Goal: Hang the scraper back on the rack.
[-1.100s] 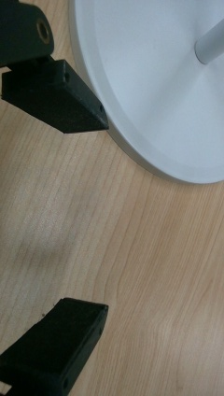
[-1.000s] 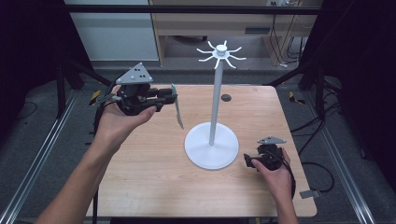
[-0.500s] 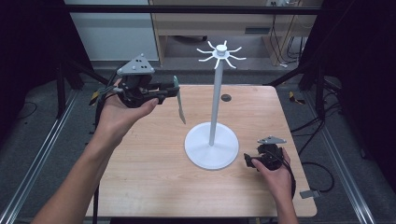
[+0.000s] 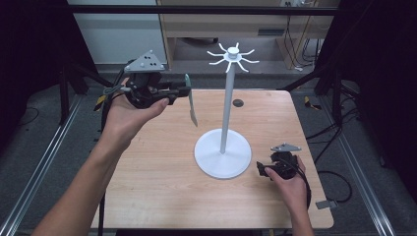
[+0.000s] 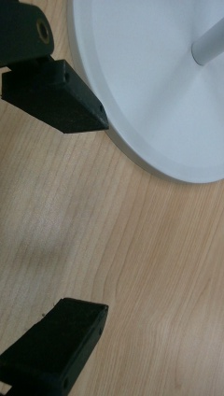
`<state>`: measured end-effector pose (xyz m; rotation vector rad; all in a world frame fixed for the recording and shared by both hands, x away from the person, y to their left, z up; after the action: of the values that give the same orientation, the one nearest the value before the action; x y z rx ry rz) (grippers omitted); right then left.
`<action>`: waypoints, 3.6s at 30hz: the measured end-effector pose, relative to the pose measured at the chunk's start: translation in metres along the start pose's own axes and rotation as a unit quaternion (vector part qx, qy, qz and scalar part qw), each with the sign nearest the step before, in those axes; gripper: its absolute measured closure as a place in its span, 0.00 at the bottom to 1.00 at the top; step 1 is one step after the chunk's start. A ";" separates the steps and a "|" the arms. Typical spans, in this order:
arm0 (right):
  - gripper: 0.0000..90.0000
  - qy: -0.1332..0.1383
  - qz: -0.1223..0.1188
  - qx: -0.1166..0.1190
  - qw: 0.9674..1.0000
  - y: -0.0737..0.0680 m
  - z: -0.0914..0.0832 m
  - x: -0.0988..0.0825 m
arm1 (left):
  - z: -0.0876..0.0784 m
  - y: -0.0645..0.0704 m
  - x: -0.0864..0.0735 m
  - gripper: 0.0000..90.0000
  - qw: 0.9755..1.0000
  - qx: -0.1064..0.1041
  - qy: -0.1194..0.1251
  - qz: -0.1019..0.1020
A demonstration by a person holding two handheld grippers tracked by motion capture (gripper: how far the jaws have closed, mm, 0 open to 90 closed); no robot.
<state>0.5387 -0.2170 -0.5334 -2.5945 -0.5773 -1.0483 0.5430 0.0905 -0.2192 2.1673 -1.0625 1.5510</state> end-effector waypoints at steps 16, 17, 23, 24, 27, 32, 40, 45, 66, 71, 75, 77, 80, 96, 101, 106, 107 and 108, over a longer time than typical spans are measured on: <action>0.12 0.001 -0.001 0.000 1.000 0.000 -0.001 0.000 | 0.002 -0.003 0.018 0.82 1.000 0.006 -0.001 0.004; 0.12 0.001 0.000 0.001 1.000 0.000 -0.001 0.000 | 0.003 -0.002 0.018 0.82 1.000 0.006 -0.001 0.005; 0.12 0.001 -0.001 0.001 1.000 0.000 -0.001 0.000 | 0.007 -0.001 0.022 0.83 1.000 0.004 -0.001 0.004; 0.12 0.002 -0.002 0.001 1.000 0.000 -0.001 0.000 | 0.007 0.000 0.023 0.82 1.000 0.003 -0.002 0.004; 0.12 0.001 0.000 0.002 1.000 0.000 -0.001 0.000 | 0.009 0.002 0.025 0.82 1.000 0.002 0.000 0.005; 0.12 0.001 0.001 0.002 1.000 -0.001 -0.001 0.000 | 0.013 0.008 0.031 0.82 1.000 -0.002 0.001 0.009; 0.12 0.001 0.001 0.004 1.000 -0.001 -0.001 0.000 | 0.015 0.013 0.037 0.82 1.000 -0.008 0.003 0.011; 0.12 0.000 0.003 0.005 1.000 -0.001 -0.001 0.000 | 0.019 0.014 0.041 0.82 1.000 -0.007 0.001 0.011; 0.12 -0.001 0.000 0.002 1.000 0.001 -0.001 -0.001 | 0.028 0.016 0.042 0.82 1.000 -0.017 0.002 0.000; 0.12 -0.001 0.000 0.002 1.000 0.001 -0.001 -0.001 | 0.030 0.018 0.043 0.82 1.000 -0.018 0.001 0.001; 0.12 -0.001 0.000 0.002 1.000 0.001 -0.001 -0.001 | 0.035 0.018 0.042 0.82 1.000 -0.018 -0.001 -0.001; 0.12 -0.001 -0.001 0.001 1.000 0.001 -0.001 -0.001 | 0.037 0.019 0.042 0.82 1.000 -0.020 -0.002 -0.002; 0.12 -0.002 0.000 0.002 1.000 0.001 -0.001 -0.001 | 0.039 0.020 0.042 0.82 1.000 -0.021 -0.002 -0.001; 0.12 0.000 0.006 0.005 1.000 0.001 0.000 -0.001 | 0.044 0.022 0.040 0.82 1.000 -0.026 0.006 -0.007; 0.12 0.000 0.008 0.006 1.000 0.001 0.000 -0.002 | 0.044 0.022 0.040 0.82 1.000 -0.025 0.010 -0.008; 0.12 0.001 0.005 0.006 1.000 0.001 0.000 -0.002 | 0.043 0.022 0.040 0.80 1.000 -0.022 0.013 -0.006; 0.12 0.001 0.004 0.005 1.000 0.002 0.000 -0.002 | 0.043 0.022 0.039 0.80 1.000 -0.019 0.015 -0.005; 0.12 0.002 0.003 0.005 1.000 0.002 0.000 -0.002 | 0.042 0.022 0.039 0.79 1.000 -0.018 0.019 -0.008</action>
<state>0.5381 -0.2194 -0.5346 -2.5834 -0.5706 -1.0459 0.5637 0.0343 -0.2044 2.1085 -1.0509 1.5478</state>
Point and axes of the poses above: each handheld gripper's, and its own axes: z roughly forward along the jaws, x roughly out of its top, y roughly to its right, the point moved 8 cm from there along z, roughly forward along the jaws, and after that the axes turned 11 degrees about x, right-handed, at the moved point
